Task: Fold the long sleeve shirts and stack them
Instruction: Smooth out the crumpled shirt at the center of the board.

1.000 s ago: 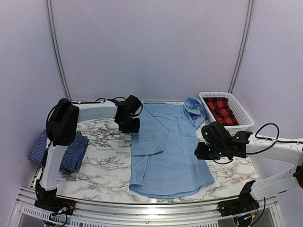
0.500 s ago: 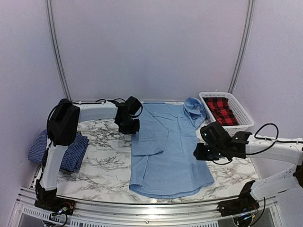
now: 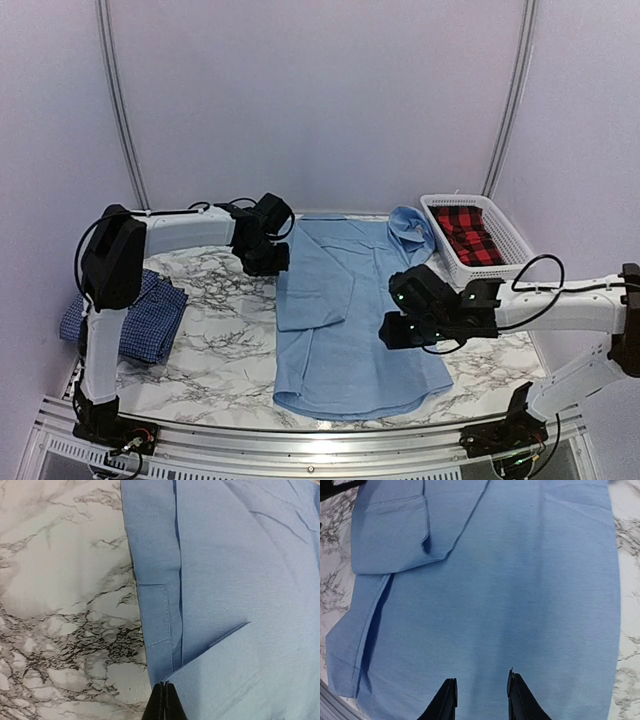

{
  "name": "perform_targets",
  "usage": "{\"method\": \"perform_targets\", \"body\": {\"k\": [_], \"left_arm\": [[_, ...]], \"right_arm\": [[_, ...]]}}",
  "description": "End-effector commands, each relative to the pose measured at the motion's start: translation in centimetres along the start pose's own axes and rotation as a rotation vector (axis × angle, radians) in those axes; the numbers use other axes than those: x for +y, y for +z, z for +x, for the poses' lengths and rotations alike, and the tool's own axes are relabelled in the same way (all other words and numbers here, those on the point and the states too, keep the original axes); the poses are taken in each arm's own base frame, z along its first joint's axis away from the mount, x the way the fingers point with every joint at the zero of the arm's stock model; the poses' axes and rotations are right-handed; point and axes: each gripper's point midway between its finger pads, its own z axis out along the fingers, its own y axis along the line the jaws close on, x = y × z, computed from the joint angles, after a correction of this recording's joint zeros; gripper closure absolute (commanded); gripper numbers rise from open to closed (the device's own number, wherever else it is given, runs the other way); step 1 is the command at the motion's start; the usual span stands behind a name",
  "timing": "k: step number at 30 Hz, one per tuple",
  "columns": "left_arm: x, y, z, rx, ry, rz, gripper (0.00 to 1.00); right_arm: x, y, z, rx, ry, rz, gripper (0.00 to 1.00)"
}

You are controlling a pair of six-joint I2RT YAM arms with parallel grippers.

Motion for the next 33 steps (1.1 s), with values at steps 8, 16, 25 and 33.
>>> {"method": "perform_targets", "body": {"k": [8,16,25,33], "left_arm": [[2.3,-10.7,-4.2,-0.208,-0.046,0.019,1.00],[5.3,-15.0,-4.3,-0.262,-0.064,0.013,1.00],[8.3,-18.3,-4.9,-0.300,-0.067,-0.016,1.00],[11.7,-20.6,-6.1,-0.339,-0.108,-0.046,1.00]], "right_arm": [[15.3,1.5,3.9,0.081,-0.042,-0.296,0.68],[21.1,2.6,7.2,0.138,0.013,-0.436,0.50],[22.3,3.6,7.9,0.142,0.094,-0.495,0.40],[23.1,3.9,8.0,0.128,0.089,-0.458,0.50]]}}
